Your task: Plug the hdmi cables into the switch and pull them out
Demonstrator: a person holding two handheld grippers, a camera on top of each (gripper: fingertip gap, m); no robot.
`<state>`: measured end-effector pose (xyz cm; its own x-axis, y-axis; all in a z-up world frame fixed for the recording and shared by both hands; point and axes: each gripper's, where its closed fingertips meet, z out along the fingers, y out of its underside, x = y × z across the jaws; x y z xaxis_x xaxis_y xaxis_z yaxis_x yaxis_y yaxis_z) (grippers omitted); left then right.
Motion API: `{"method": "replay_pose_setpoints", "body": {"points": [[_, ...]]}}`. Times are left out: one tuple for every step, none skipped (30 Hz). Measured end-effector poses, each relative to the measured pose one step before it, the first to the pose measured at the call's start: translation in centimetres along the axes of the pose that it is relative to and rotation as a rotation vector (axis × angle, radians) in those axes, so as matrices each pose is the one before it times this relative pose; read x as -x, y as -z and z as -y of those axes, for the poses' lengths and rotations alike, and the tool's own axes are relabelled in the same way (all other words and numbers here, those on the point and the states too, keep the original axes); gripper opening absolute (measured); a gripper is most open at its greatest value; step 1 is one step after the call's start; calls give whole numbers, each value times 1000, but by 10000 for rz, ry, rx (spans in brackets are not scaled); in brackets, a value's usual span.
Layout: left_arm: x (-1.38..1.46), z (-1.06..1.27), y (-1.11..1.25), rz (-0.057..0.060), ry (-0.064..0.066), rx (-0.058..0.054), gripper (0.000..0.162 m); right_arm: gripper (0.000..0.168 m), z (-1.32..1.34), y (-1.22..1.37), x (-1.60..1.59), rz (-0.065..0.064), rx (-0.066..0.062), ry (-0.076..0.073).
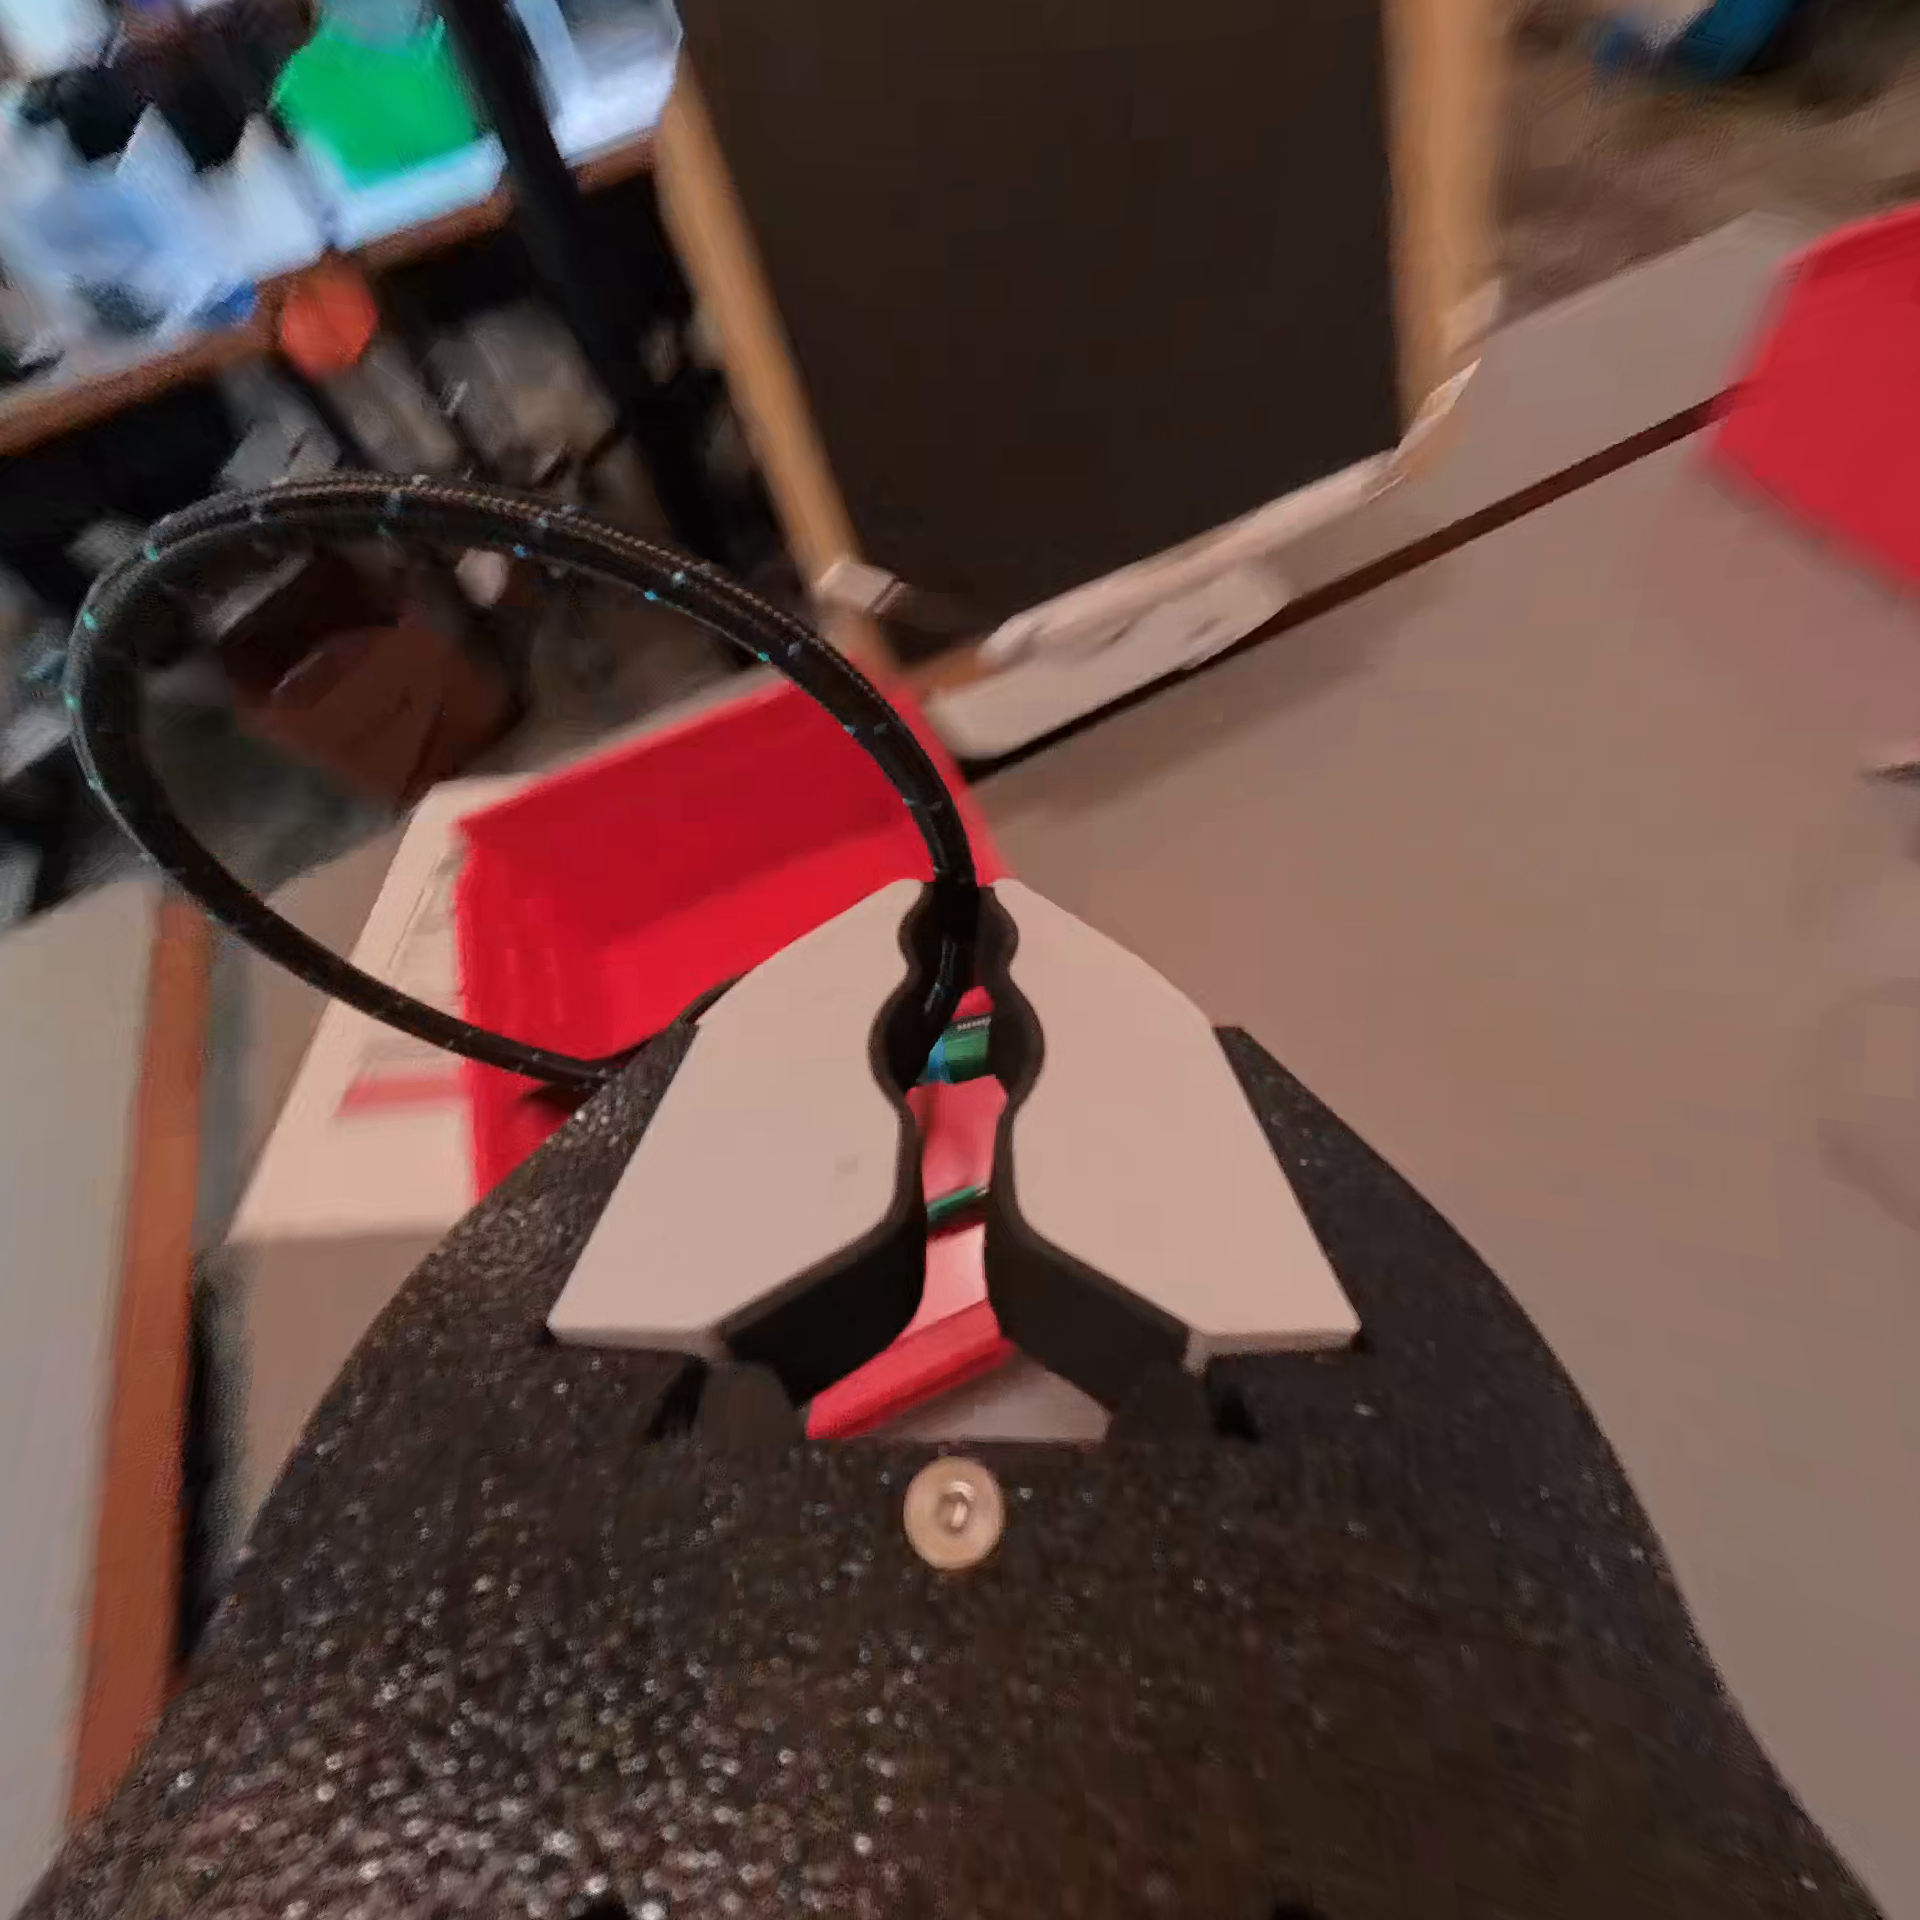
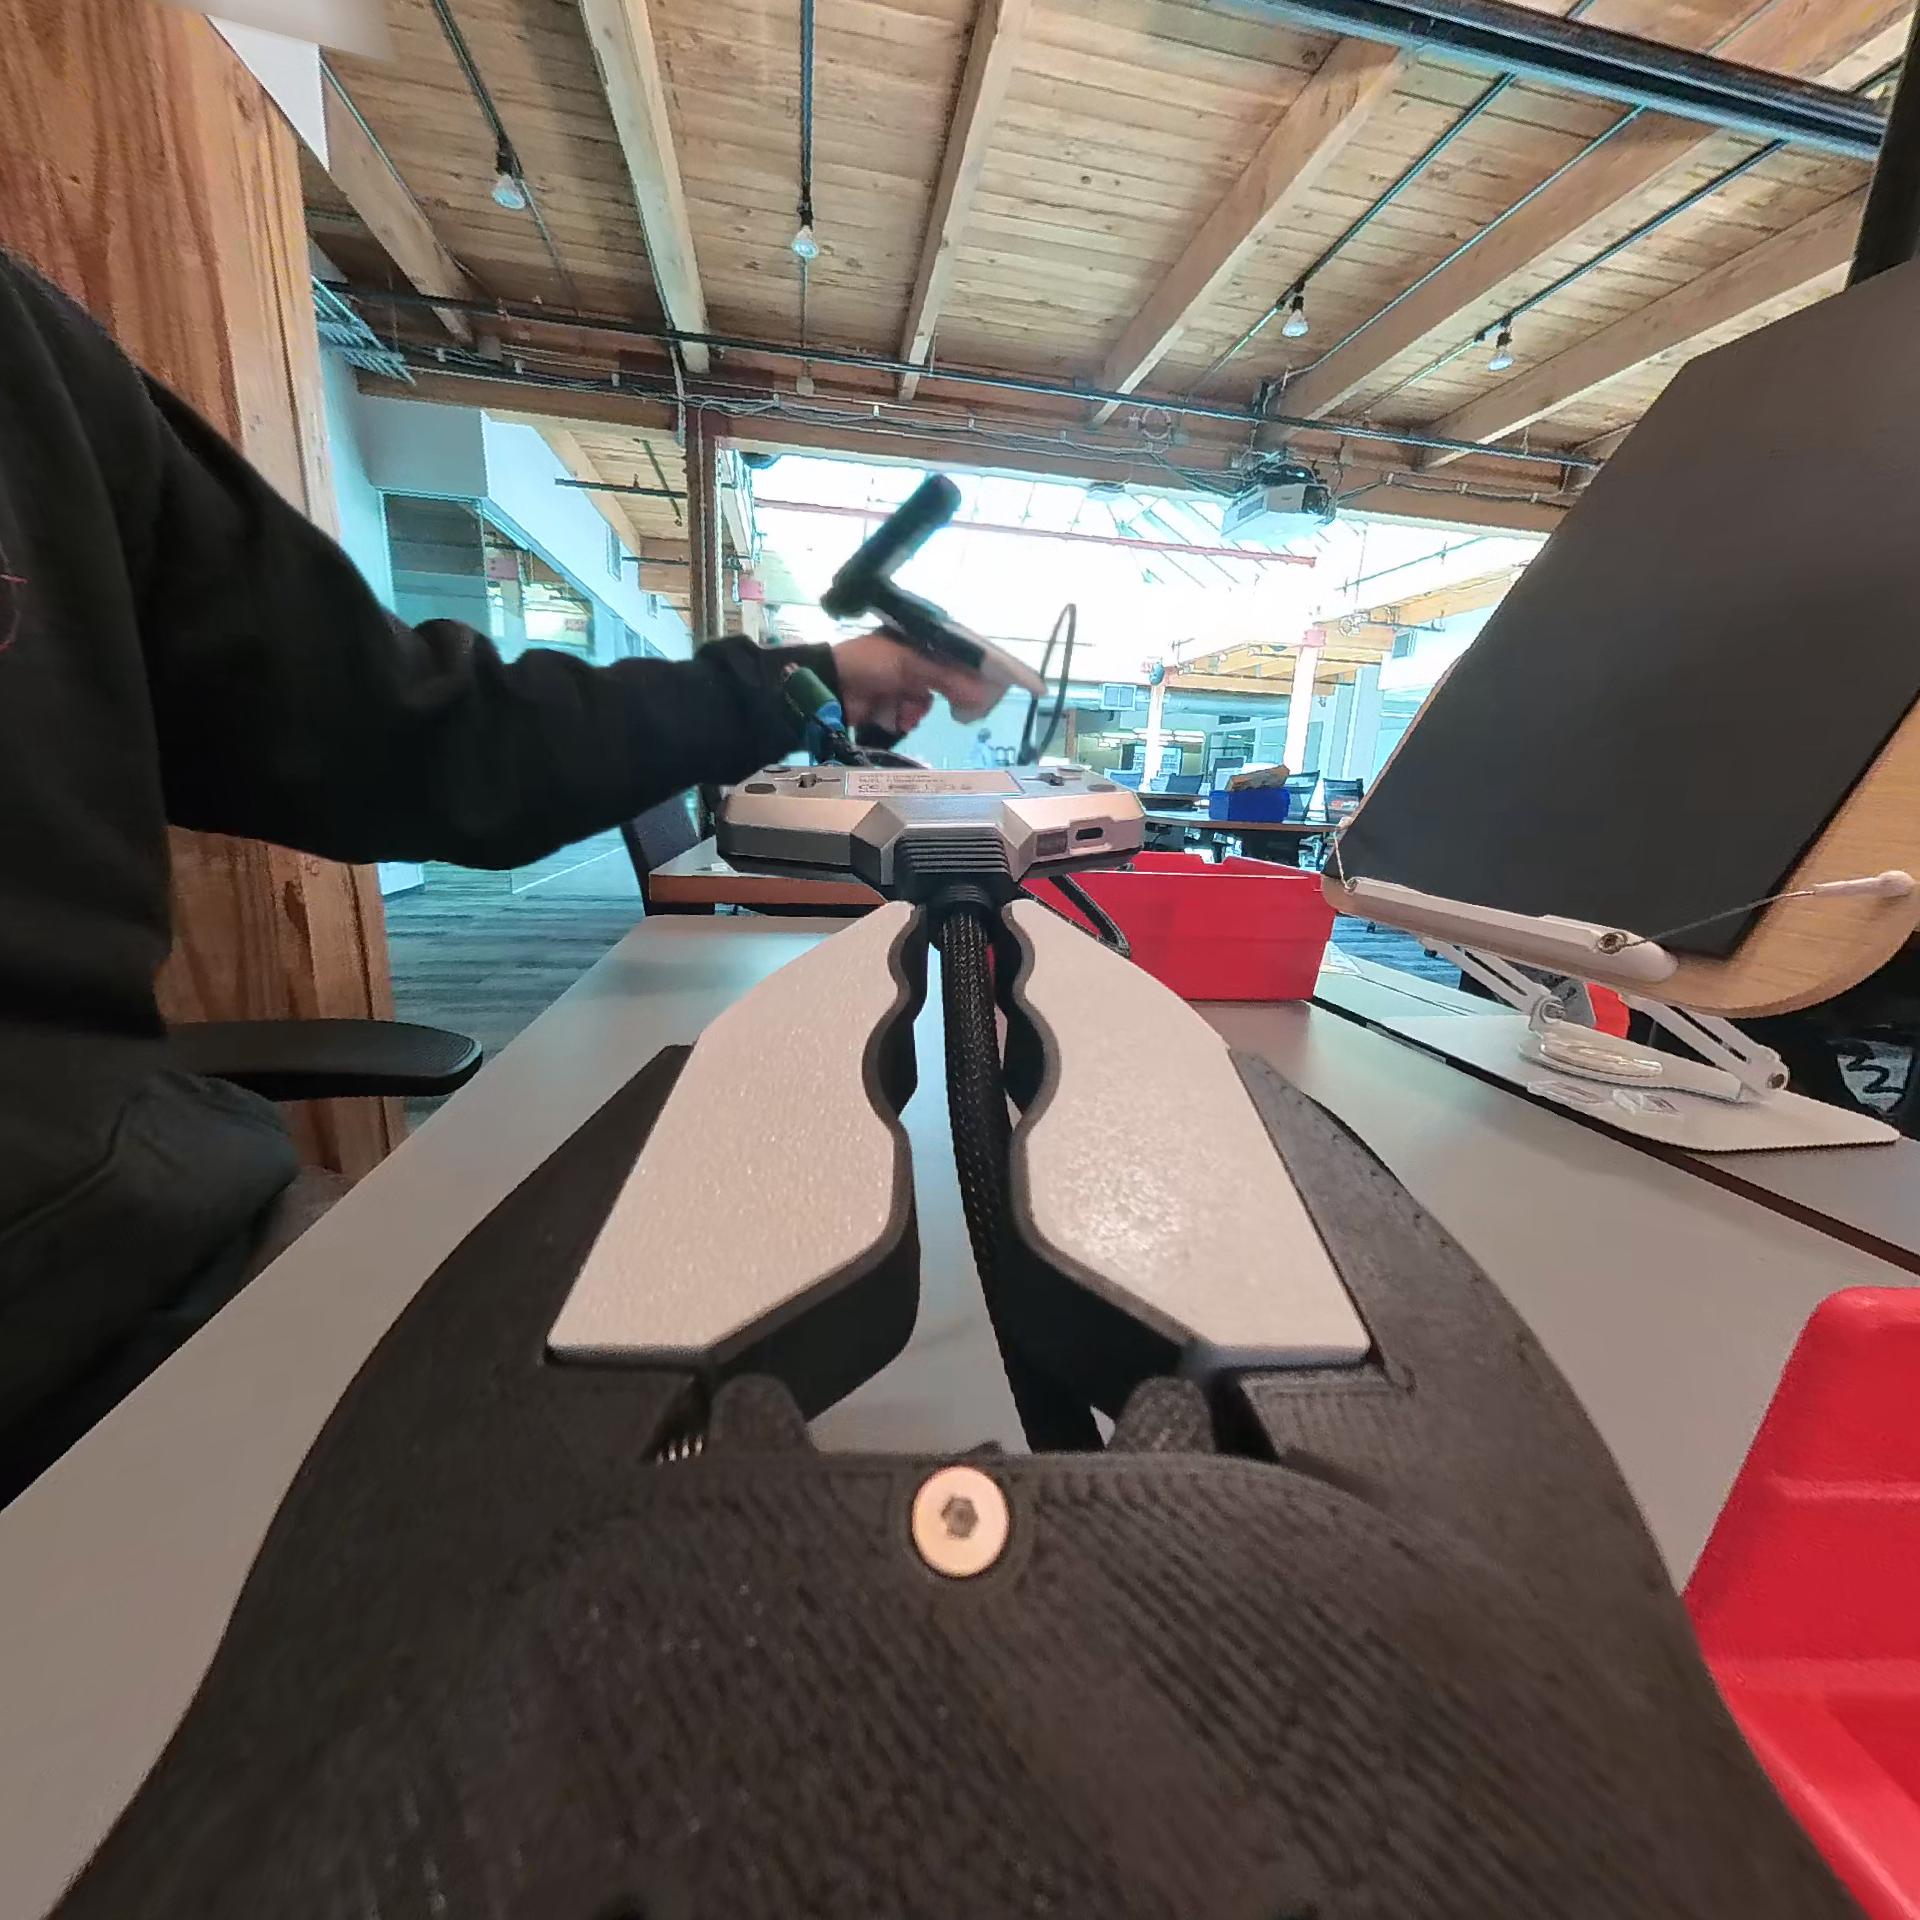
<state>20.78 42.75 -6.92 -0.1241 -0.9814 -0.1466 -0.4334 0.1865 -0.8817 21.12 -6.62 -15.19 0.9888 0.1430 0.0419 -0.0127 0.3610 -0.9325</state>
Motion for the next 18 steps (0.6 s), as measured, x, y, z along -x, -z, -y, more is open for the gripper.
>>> {"method": "replay_pose_setpoints", "body": {"points": [[-2276, 2002, 1295, -719, -26, -830, 6, 12, 38, 27, -5, 10, -32, -21], [-2520, 1899, 935, -796, -6, -908, 6, 12, 53, 43, -47, -12, -45, -25], [-2701, 1621, 539, -890, 18, -894, 6, 12, 66, 56, -49, -27, -49, -18], [-2638, 1188, 197, -877, 81, -782, 6, 12, 46, 41, -32, -22, -39, -10], [-2285, 763, -73, -668, 239, -645, 6, 12, 32, 26, -25, -18, -27, -3], [-1843, 369, -248, -394, 258, -539, 6, 12, 24, 26, -12, -21, -22, 15], [-1496, -14, -337, -184, 141, -414, 6, 12, 9, 13, -7, -16, -9, 12], [-1175, -282, -348, 21, -4, -319, 6, 12, 10, 3, 8, -6, -5, 8], [-1055, -412, -351, 89, -50, -292, 6, 12, 11, 12, 14, 1, -10, 14], [-1037, -482, -367, 119, -30, -264, 6, 12, 6, 4, 2, -9, -9, 11], [-991, -579, -376, 174, -56, -198, 6, 12, 20, 20, -19, -19, -13, 11], [-932, -752, -369, 238, -106, -51, 6, 12, 28, 16, -10, -16, -20, 4], [-698, -954, -342, 400, -197, 135, 6, 12, 12, 16, -27, -17, -10, -4], [-505, -1156, -313, 550, -237, 287, 6, 12, 14, 14, -23, -18, -12, 3], [-402, -1306, -275, 597, -256, 398, 6, 12, 26, 14, 25, 0, -19, 13], [-362, -1276, -208, 618, -332, 346, 6, 11, 29, 16, 39, 16, -20, -4], [-469, -1186, -162, 492, -432, 224, 6, 12, 23, 19, 66, 35, -22, -23], [-513, -1128, -129, 367, -330, 180, 6, 12, 38, 22, 90, 50, -24, -13]]}}
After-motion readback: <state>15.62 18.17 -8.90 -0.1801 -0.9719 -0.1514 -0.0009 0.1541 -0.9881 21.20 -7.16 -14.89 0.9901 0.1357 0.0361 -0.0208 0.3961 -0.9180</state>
